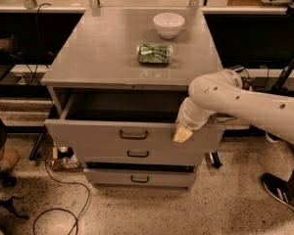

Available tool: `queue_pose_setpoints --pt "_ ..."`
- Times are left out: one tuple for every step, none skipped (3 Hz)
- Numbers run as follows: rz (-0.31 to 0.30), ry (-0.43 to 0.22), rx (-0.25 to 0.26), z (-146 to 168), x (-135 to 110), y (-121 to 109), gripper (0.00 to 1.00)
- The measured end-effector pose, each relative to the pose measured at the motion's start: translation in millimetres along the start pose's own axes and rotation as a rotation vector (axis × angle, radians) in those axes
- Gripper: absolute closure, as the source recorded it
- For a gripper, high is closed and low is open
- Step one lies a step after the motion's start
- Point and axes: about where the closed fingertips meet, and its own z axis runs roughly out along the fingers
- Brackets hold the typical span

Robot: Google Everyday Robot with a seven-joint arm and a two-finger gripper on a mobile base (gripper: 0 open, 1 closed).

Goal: Open top drawer

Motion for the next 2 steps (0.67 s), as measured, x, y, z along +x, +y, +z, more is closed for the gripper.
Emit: queue_pose_setpoints --pt "0.031 0.001 -0.019 -13.7 5.3 24.6 1.00" --pt "0.031 0.002 -0.020 -13.7 5.4 24.8 1.00"
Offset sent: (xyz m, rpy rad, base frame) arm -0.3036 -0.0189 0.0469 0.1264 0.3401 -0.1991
